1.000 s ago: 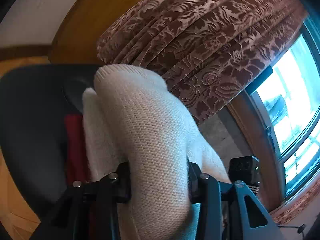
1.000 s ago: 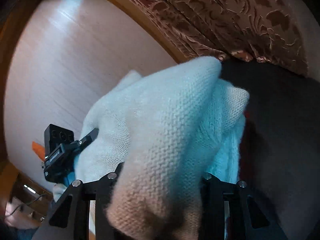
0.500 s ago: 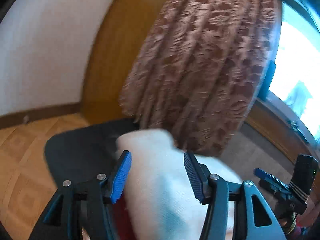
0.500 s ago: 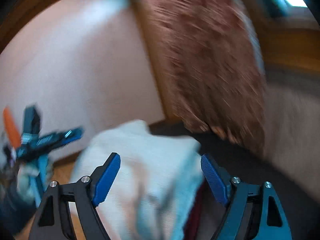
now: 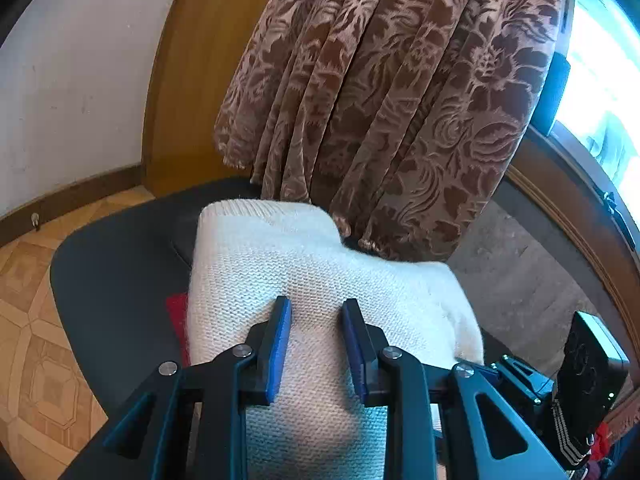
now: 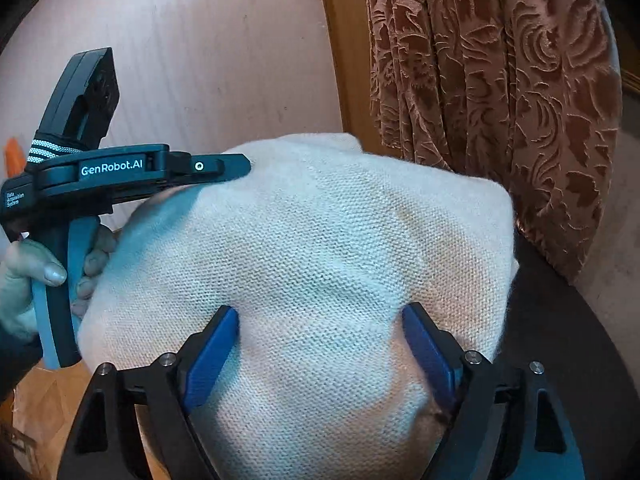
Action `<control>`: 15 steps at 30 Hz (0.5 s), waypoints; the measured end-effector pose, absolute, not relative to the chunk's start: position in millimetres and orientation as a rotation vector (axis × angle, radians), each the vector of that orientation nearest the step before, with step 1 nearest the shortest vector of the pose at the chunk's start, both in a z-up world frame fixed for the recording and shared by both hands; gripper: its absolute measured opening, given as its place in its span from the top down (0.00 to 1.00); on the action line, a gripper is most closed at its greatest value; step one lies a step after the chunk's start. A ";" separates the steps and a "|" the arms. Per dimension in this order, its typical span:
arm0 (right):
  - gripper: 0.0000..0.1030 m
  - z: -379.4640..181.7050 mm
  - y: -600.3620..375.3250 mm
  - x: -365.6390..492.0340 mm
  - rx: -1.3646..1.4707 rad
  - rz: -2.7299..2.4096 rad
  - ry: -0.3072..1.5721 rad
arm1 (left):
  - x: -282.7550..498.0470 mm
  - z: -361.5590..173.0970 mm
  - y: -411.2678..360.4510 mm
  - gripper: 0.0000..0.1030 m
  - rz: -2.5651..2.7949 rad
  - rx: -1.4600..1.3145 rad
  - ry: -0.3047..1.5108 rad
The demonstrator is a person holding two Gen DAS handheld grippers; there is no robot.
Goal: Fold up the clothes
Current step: 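Open both grippers and pull them back from the stacked sweater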
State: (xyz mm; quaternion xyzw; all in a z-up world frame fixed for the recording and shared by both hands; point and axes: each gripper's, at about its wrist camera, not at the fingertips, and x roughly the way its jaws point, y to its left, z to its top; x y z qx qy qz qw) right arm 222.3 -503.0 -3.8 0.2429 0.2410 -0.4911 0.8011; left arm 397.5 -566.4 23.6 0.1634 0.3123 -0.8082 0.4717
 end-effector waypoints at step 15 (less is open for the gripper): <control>0.00 70.9 -432.2 238.3 0.473 -1.343 0.406 | 412.0 84.7 -441.7 0.43 -1.596 0.398 0.505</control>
